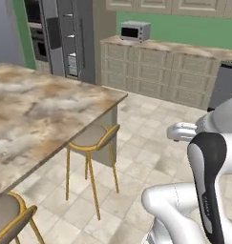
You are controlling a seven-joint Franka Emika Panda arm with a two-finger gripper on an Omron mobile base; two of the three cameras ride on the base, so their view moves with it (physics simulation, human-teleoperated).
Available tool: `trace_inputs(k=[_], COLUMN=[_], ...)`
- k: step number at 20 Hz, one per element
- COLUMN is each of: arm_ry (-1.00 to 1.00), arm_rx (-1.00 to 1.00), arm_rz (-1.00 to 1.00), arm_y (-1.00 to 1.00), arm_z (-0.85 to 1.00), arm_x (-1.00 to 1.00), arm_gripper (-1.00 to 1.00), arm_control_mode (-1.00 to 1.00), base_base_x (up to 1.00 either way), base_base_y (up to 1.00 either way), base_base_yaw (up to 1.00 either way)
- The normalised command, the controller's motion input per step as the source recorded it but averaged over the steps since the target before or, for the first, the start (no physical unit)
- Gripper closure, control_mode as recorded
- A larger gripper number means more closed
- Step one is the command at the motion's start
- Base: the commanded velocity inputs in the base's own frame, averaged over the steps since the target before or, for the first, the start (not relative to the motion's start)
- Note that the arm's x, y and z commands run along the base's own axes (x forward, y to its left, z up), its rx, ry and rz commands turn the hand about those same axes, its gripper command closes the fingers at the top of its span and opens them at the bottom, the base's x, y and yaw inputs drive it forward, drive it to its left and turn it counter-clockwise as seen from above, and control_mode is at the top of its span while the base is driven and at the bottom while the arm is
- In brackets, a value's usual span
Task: Take the cake and cupcake from the fridge and place them on the empty tray on the dining counter.
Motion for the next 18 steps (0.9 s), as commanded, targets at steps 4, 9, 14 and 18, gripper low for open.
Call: trace_inputs(k=[4,9,14,18], arm_ry=[0.00,0.00,0.00,0.00], arm_rx=[0.00,0.00,0.00,0.00], arm_rz=[0.00,0.00,0.00,0.00], arm_y=[0.00,0.00,0.00,0.00], arm_z=[0.00,0.00,0.00,0.00], arm_x=[0.00,0.00,0.00,0.00], arm_gripper=[-1.00,-1.00,-1.00,-1.00], arm_control_mode=[1.00,1.00,1.00,1.00], base_base_x=[0.49,0.97,1.00,1.00], base_base_y=[-0.35,-0.13,0.29,0.64], base_base_yaw=[-0.82,-0.63,-0.45,-0.29])
